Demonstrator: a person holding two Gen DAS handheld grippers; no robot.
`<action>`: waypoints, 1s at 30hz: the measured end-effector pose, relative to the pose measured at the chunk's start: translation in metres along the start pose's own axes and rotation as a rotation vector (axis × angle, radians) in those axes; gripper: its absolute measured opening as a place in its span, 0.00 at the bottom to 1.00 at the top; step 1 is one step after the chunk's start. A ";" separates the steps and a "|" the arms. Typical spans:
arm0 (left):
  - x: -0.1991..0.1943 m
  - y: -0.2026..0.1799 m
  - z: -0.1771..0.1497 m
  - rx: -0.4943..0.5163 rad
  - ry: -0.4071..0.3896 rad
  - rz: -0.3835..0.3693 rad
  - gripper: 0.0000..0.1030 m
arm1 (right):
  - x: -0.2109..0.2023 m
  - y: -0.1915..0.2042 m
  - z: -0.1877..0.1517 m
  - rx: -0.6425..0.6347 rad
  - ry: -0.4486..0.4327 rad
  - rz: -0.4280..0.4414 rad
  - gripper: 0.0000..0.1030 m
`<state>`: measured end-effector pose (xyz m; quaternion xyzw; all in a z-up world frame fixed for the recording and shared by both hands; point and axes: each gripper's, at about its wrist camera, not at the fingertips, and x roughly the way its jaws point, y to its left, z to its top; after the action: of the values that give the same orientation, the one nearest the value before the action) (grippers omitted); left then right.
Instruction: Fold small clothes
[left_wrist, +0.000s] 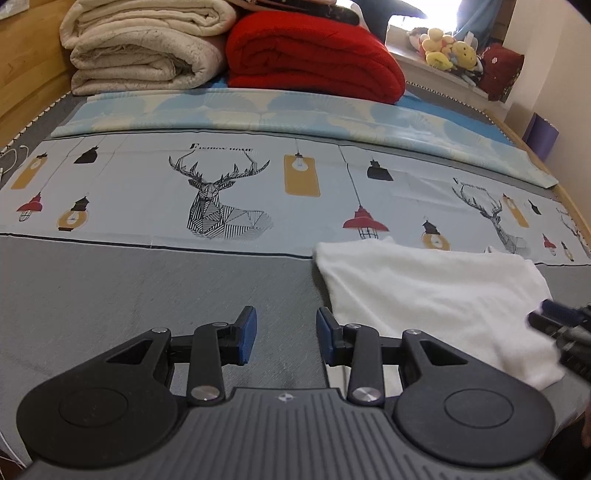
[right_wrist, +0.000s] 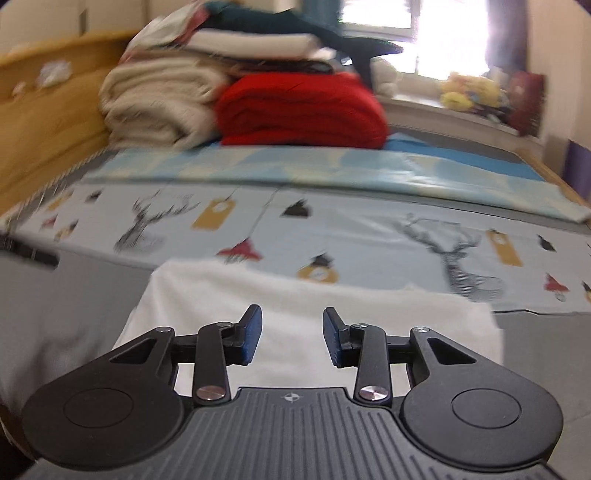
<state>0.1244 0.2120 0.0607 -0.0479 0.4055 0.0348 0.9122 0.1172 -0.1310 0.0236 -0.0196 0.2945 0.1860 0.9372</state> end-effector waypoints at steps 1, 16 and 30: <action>0.000 0.001 -0.001 0.004 0.003 0.002 0.38 | 0.004 0.010 -0.003 -0.031 0.012 0.010 0.37; 0.009 0.009 -0.005 0.025 0.051 0.022 0.38 | 0.025 0.150 -0.057 -0.572 0.124 0.283 0.37; 0.014 0.025 -0.008 0.030 0.083 0.039 0.38 | 0.052 0.192 -0.083 -0.806 0.178 0.304 0.43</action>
<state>0.1256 0.2358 0.0431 -0.0280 0.4443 0.0444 0.8943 0.0418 0.0525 -0.0600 -0.3563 0.2775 0.4193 0.7875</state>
